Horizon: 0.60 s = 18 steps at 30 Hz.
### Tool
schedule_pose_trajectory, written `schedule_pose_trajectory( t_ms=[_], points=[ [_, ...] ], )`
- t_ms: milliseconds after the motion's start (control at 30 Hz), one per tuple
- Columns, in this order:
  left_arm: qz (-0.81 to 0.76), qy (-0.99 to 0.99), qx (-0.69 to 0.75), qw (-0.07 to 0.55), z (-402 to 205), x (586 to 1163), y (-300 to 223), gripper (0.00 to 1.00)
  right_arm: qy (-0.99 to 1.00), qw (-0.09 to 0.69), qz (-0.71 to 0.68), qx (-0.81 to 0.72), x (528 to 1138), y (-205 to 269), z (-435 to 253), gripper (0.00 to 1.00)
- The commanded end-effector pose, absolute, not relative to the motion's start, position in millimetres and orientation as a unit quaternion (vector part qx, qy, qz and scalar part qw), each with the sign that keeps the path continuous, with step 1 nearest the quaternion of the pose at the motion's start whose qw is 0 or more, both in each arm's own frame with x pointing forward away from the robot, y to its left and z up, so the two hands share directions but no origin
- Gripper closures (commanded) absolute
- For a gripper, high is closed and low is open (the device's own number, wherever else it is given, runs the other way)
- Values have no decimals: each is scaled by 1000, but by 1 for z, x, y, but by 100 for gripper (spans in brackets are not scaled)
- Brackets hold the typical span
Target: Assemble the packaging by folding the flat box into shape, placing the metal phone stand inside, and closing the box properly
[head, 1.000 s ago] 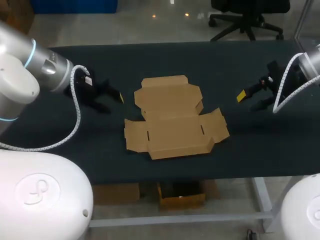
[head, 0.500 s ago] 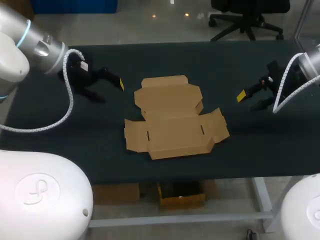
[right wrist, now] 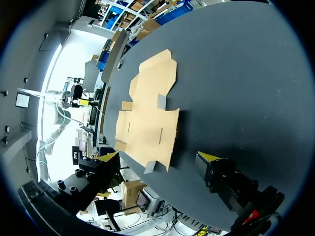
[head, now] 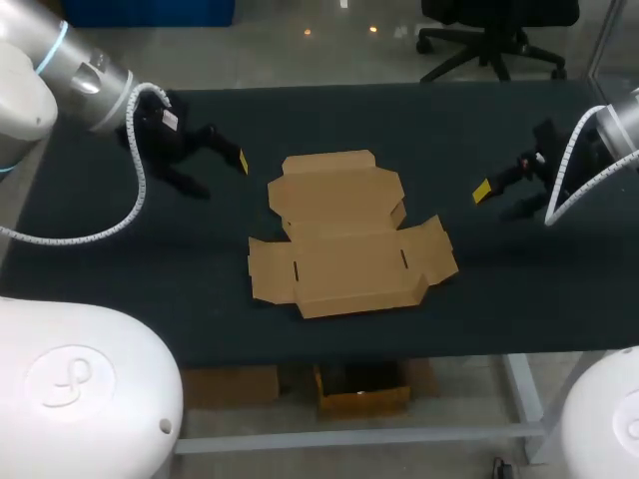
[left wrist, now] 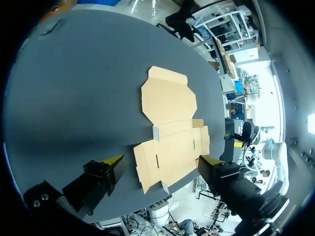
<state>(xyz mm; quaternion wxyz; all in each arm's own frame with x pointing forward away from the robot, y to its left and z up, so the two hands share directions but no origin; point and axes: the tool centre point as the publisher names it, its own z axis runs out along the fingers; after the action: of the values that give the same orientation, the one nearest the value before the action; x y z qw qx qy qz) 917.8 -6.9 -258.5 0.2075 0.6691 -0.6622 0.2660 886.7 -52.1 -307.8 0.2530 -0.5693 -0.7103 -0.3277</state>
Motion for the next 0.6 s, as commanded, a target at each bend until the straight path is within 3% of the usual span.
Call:
schedule_pose_trajectory(
  t_ms=[33,600],
  points=[
    [264,-663,670,207,-257,918,-7,0,-711,265,-336,-557,911,-51,-320,0],
    [264,-663,670,207,-257,918,-7,0,-689,294,-352,-562,980,-21,-343,0]
  ],
)
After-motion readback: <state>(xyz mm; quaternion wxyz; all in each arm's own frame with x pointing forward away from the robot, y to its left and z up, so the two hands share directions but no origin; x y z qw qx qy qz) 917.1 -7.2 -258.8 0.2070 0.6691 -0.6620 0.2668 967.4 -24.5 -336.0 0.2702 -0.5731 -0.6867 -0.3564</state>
